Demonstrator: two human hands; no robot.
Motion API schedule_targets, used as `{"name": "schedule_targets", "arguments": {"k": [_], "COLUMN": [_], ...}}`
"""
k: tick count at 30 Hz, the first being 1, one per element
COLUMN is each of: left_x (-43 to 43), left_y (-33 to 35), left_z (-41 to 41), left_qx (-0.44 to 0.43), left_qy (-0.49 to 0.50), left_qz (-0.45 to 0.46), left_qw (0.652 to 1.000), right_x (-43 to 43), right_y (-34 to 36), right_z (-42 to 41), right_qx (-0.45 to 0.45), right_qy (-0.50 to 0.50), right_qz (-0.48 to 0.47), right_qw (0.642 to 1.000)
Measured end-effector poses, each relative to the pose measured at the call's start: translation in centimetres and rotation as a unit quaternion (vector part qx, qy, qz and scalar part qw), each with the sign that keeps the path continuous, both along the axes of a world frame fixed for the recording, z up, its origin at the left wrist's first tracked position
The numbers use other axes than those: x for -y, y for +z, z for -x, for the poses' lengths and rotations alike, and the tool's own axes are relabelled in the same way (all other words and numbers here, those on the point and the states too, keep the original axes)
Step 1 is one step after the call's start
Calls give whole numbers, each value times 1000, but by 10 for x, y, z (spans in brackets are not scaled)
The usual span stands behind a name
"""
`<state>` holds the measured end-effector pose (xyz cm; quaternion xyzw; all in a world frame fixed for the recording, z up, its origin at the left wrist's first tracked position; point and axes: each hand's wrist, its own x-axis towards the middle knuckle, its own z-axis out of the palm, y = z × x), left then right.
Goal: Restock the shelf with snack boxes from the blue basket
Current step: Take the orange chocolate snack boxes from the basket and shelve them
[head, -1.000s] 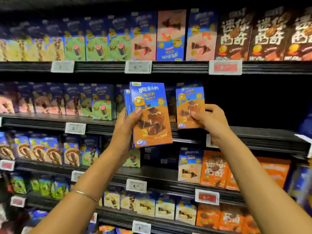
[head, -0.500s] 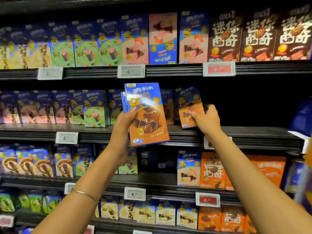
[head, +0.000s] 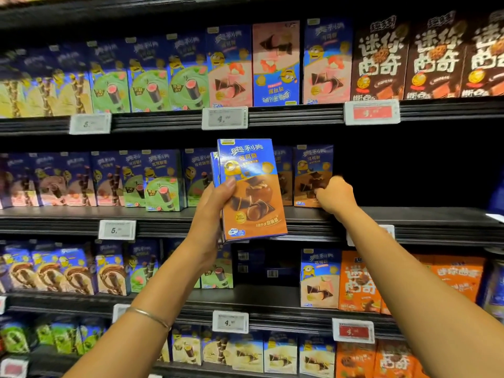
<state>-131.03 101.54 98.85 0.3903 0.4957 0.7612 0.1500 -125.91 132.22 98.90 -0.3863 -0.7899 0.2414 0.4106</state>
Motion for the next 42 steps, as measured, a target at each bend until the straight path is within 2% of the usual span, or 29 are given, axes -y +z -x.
{"name": "schedule_targets", "arguments": {"k": [4, 8, 11, 13, 15, 17, 19, 21, 24, 30, 33, 37, 42], "left_x": [3, 5, 7, 7, 6, 6, 5, 5, 6, 16, 25, 40, 59], "left_y": [-2, -7, -10, -11, -12, -13, -14, -14, -12, -7, -11, -16, -17], "left_z": [1, 5, 7, 8, 8, 8, 8, 9, 11, 6, 12, 19, 23], "left_qx": [-4, 3, 19, 30, 40, 47, 53, 58, 69, 66, 74, 81, 101], "left_qy": [-14, -7, -5, -7, -7, -5, -1, 4, 9, 60, 106, 153, 163], "left_qz": [12, 18, 20, 13, 6, 3, 4, 3, -3, 16, 5, 10, 1], "left_qw": [1000, 1000, 1000, 999, 999, 999, 999, 998, 998, 996, 992, 985, 981], "right_x": [-5, -7, 2, 13, 39, 73, 110, 141, 169, 185, 178, 154, 130], "right_y": [0, -2, 4, 9, 13, 20, 30, 39, 38, 35, 36, 39, 38], "right_z": [11, 19, 17, 14, 4, -8, -23, -36, -43, -46, -43, -35, -13], "right_qx": [50, 41, 38, 9, -87, -189, -216, -150, -66, -97, -116, -217, -282], "right_qy": [-24, -27, -12, -15, -39, 30, 201, 344, 416, 422, 442, 392, 320], "right_qz": [-10, -7, 36, 57, 25, -3, 94, 208, 165, 142, 208, 290, 247], "right_qw": [998, 999, 999, 998, 995, 981, 951, 903, 892, 890, 865, 846, 870]}}
